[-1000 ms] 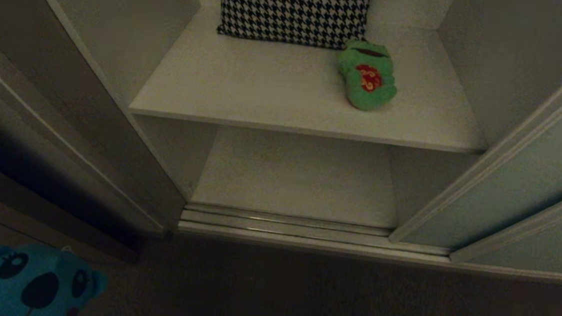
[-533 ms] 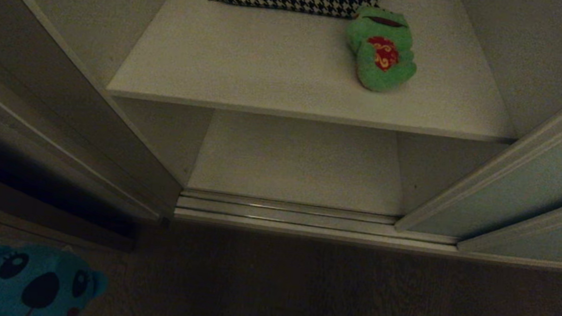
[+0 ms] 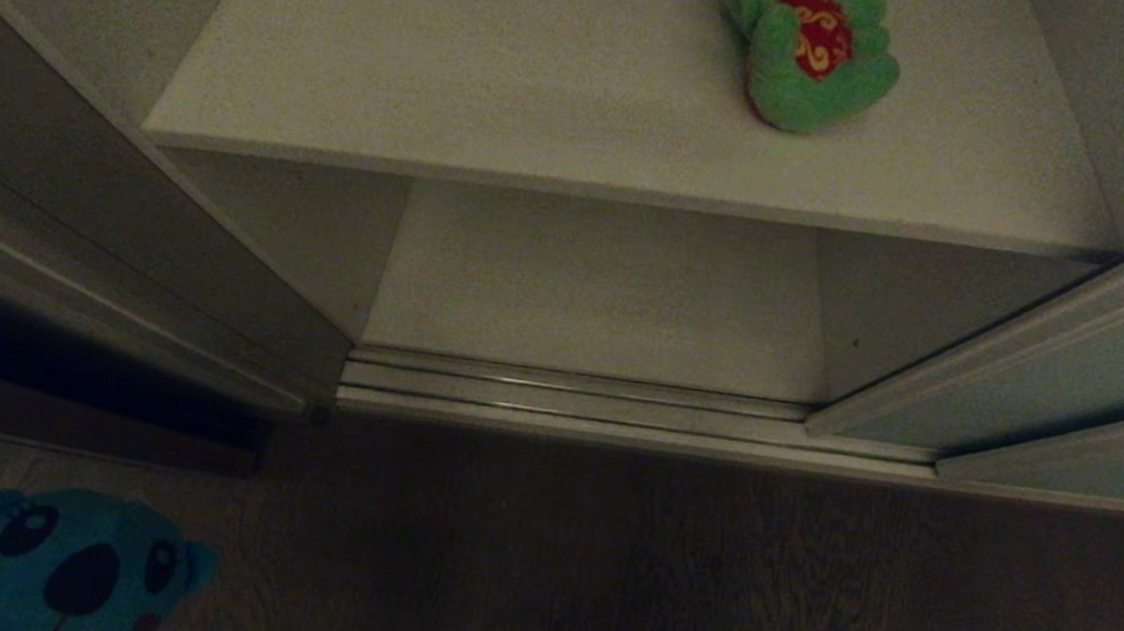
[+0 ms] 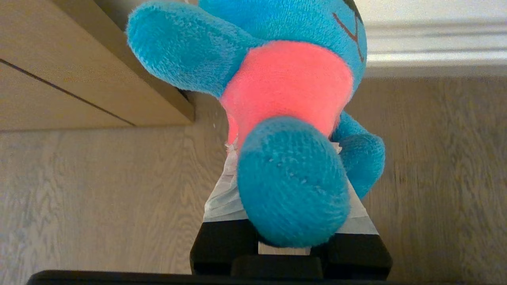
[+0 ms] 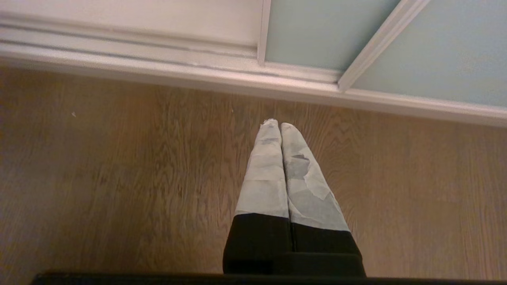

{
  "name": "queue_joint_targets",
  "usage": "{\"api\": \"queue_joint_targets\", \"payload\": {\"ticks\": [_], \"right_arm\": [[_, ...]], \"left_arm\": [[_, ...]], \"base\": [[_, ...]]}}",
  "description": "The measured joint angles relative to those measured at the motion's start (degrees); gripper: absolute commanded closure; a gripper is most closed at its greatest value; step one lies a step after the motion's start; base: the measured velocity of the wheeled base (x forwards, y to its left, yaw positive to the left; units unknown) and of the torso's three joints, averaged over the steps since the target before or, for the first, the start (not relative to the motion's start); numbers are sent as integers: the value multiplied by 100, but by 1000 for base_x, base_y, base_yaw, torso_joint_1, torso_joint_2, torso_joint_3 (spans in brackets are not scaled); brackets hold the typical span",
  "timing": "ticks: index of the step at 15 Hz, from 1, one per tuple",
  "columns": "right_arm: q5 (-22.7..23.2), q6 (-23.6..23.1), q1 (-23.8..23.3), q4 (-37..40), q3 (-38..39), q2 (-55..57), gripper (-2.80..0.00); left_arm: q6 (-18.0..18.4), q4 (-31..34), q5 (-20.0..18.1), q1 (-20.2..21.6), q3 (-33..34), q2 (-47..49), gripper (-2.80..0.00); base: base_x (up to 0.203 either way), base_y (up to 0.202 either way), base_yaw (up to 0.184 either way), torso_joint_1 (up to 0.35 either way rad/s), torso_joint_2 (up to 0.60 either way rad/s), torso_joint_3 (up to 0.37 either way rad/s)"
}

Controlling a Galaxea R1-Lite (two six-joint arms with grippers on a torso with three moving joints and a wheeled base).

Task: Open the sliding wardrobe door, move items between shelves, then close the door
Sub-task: Place the blue doll on the lower shelf

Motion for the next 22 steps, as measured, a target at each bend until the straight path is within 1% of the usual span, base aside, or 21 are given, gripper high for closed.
{"api": "queue_joint_targets", "payload": {"ticks": [16,21,22], "right_arm": [[0,-1,-2,0,0,5,0],[1,-1,0,0,0,6,0],[0,-2,0,2,0,6,0]], "left_arm": [[-11,9,-11,-2,0,20,0],[49,15,-49,0,5,20,0],[117,15,-72,0,2,20,0]], "base": [[0,0,0,3,2,-197],[0,0,0,1,2,-50],[0,0,0,0,0,0]]}}
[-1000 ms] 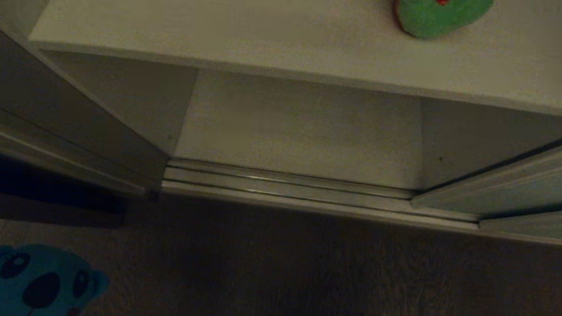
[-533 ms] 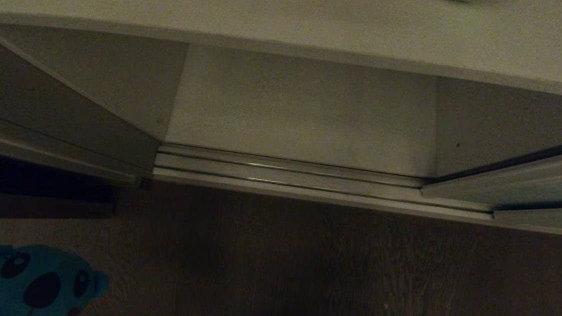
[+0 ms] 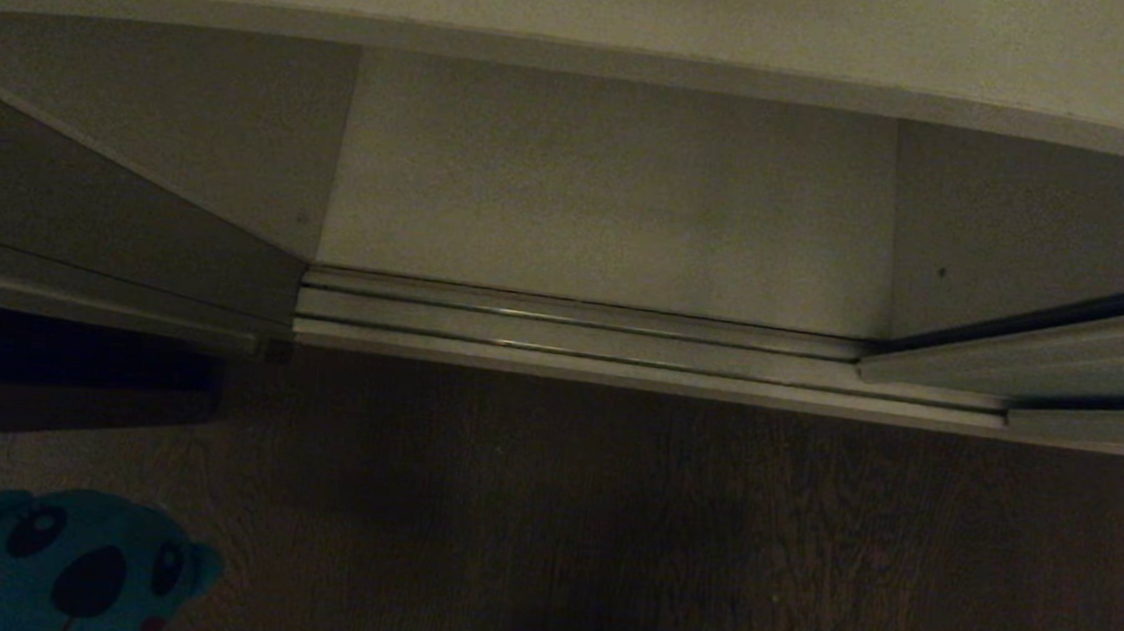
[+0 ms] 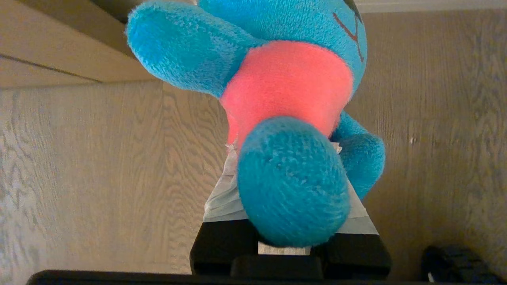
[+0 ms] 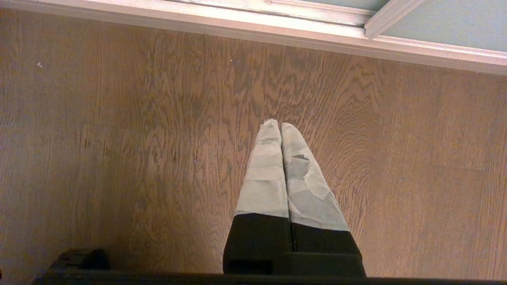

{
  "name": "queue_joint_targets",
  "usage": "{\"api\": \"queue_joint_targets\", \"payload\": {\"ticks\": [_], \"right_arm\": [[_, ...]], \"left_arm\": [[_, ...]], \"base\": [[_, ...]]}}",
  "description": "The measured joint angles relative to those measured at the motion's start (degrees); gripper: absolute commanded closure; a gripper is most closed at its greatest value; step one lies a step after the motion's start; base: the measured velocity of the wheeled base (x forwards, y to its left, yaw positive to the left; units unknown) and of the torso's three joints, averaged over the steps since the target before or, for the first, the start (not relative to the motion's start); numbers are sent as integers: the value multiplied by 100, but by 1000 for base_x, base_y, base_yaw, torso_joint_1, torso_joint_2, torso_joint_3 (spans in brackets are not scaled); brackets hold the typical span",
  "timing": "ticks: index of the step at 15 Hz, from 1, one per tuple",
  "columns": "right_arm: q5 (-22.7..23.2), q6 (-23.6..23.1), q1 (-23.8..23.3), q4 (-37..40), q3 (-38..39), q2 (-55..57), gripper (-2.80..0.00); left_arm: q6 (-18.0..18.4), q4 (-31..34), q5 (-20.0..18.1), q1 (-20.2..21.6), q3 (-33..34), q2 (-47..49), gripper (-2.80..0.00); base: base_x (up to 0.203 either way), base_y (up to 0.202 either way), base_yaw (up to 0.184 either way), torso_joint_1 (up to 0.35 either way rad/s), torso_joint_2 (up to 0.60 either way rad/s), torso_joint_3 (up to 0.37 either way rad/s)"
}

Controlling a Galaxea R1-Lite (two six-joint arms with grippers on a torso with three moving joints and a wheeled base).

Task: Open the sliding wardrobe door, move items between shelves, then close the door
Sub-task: Place the blue doll on the lower shelf

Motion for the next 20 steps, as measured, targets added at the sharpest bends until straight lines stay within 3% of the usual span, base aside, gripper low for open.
{"api": "queue_joint_targets", "payload": {"ticks": [2,5,9,16,20], "right_arm": [[2,0,0,-1,0,0,0],[1,3,0,-3,0,0,0],[0,0,-5,0,0,0,0],[4,0,0,-4,0,0,0],[4,3,0,-2,0,0,0]], "left_arm": [[172,-1,-87,0,-53,1,0],[182,-3,-527,0,-562,239,0],[5,-295,-857,-31,-1279,2069,0],[-155,-2989,-1183,-233,-2420,6844,0],[-453,-4377,-893,-612,-3656,8753,0]], "base": [[0,0,0,0,0,0],[0,0,0,0,0,0],[0,0,0,0,0,0],[0,0,0,0,0,0],[0,0,0,0,0,0]]}}
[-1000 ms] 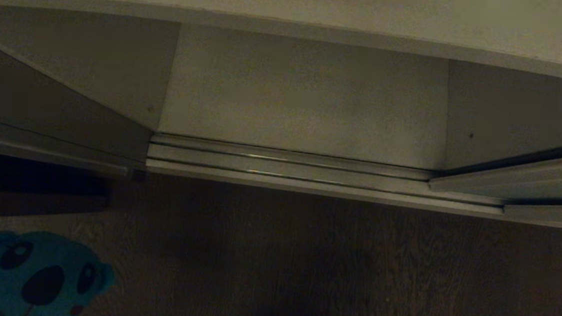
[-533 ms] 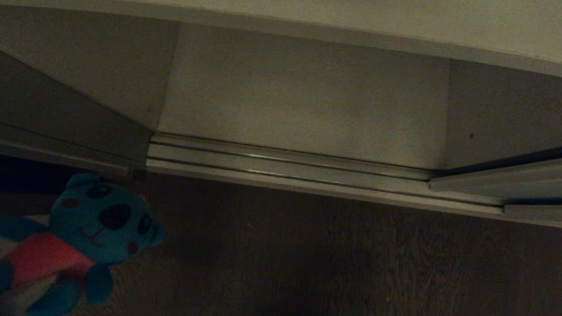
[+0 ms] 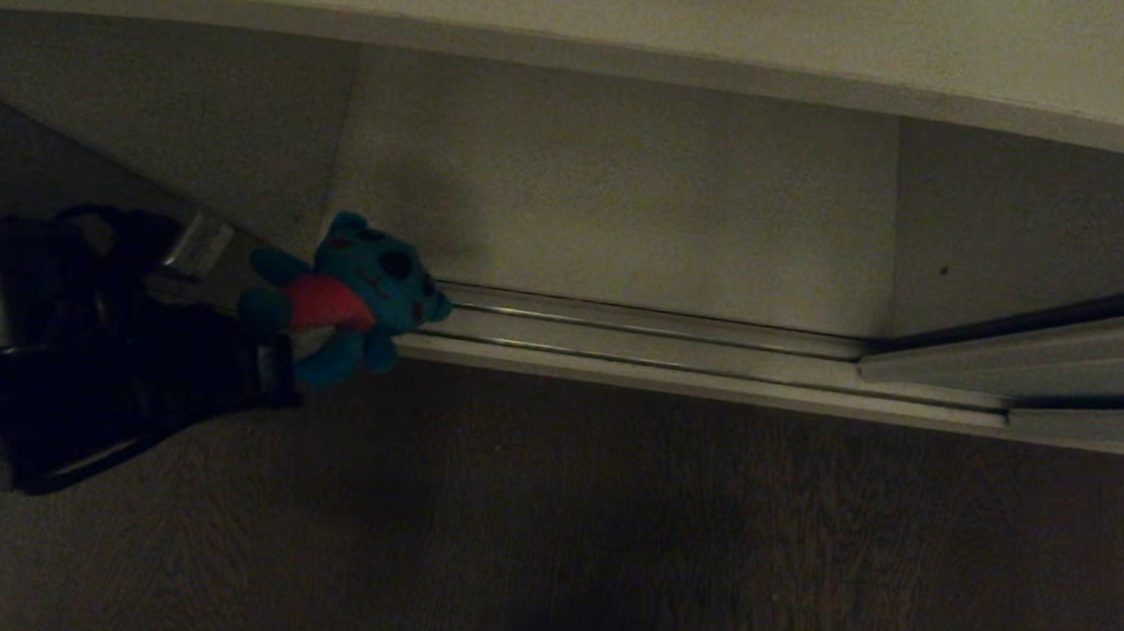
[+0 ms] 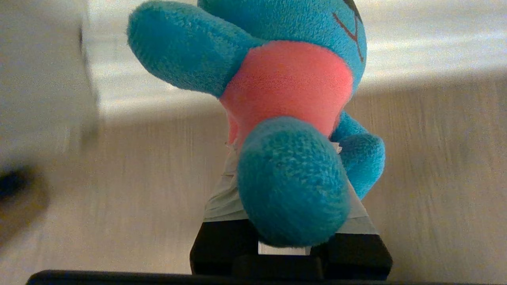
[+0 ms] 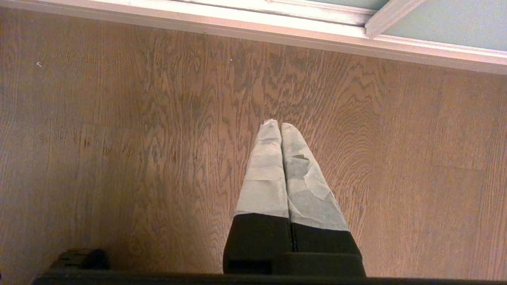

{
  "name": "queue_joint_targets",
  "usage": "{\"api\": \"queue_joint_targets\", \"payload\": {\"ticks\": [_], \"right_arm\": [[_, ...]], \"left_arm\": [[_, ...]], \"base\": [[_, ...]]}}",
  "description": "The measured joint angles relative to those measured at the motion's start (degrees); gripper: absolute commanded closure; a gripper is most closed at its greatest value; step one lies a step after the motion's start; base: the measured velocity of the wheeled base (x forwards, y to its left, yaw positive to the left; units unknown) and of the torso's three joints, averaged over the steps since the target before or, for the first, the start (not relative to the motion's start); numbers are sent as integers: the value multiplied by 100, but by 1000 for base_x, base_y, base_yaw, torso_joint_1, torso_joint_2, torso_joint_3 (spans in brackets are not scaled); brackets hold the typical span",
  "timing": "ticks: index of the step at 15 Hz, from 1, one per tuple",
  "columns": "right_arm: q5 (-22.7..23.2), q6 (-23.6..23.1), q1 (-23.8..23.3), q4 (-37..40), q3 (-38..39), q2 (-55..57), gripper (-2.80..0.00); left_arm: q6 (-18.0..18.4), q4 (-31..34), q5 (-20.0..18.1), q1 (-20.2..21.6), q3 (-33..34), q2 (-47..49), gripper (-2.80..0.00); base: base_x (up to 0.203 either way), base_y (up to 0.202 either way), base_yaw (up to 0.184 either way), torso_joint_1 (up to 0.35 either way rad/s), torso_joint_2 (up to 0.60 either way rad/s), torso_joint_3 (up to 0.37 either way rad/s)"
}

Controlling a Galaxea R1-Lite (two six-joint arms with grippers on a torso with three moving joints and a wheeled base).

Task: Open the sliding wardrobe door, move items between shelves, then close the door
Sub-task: Place the blue doll on the lower shelf

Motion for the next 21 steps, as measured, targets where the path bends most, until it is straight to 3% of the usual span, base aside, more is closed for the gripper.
{"api": "queue_joint_targets", "payload": {"ticks": [4,8,11,21], "right_arm": [[-1,0,-7,0,0,0,0],[-1,-4,0,0,0,0,0],[-4,0,0,2,0,0,0],[-2,-2,0,0,0,0,0]], "left_arm": [[-68,-1381,612,-297,-824,1255,0],[-143,-2286,1197,-441,-1646,2248,0],[-171,-2435,1429,-483,-2366,2880,0],[-182,-2839,1616,-488,-4104,4123,0]], "base": [[0,0,0,0,0,0],[0,0,0,0,0,0],[0,0,0,0,0,0],[0,0,0,0,0,0]]}}
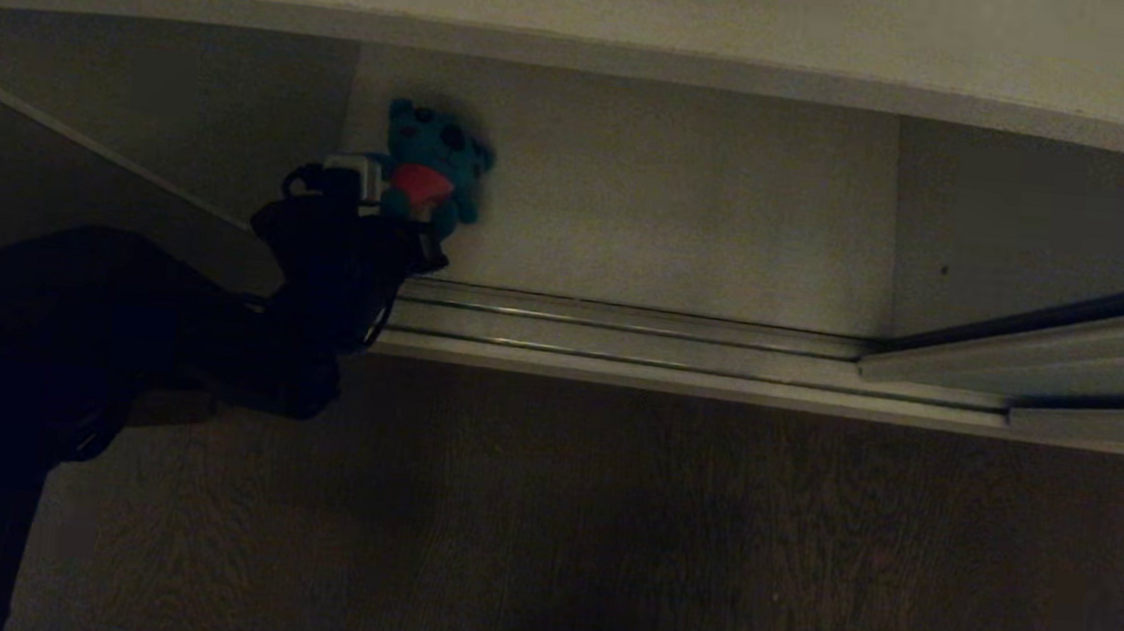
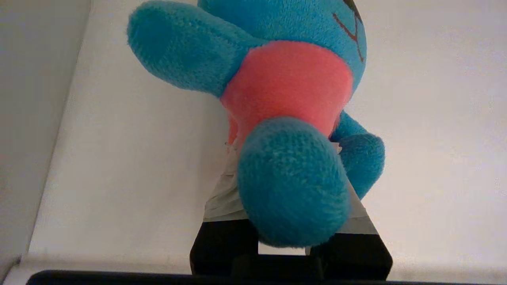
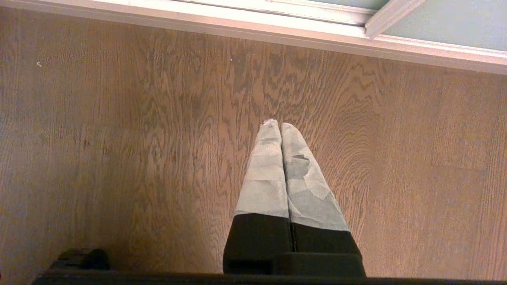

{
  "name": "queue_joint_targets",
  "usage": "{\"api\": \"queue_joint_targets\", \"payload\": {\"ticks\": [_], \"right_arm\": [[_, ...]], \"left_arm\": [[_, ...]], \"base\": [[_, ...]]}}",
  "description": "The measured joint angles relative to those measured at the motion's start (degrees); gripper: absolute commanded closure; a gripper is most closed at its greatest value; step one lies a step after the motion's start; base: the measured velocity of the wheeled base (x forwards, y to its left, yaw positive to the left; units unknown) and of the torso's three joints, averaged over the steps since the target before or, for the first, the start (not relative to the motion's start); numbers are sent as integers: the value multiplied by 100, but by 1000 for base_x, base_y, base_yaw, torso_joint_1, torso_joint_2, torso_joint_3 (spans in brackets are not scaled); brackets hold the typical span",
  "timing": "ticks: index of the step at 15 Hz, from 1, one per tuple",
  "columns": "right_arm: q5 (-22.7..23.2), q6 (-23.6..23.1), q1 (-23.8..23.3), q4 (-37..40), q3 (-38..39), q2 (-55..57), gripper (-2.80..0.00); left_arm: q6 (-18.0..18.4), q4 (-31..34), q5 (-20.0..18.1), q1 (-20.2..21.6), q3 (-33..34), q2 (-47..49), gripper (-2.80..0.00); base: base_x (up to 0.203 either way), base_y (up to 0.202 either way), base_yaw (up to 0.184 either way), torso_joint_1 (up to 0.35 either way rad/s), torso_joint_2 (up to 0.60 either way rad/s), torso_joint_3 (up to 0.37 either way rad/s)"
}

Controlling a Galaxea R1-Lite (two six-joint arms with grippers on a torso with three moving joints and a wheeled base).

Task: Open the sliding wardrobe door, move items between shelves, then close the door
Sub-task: Place the blue doll on the lower shelf

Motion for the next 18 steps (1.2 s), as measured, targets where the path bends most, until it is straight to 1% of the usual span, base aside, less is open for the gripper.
{"api": "queue_joint_targets", "payload": {"ticks": [8,9,12,18], "right_arm": [[-2,0,-2,0,0,0,0],[-2,0,-7,2,0,0,0],[0,0,-5,0,0,0,0],[-2,0,0,3,0,0,0]], "left_arm": [[69,-93,66,22,-928,580,0],[73,-73,76,22,-1020,638,-280],[79,-27,239,35,-1128,742,-280],[22,2,243,95,-1268,633,-280]], "base": [[0,0,0,0,0,0],[0,0,0,0,0,0],[0,0,0,0,0,0],[0,0,0,0,0,0]]}}
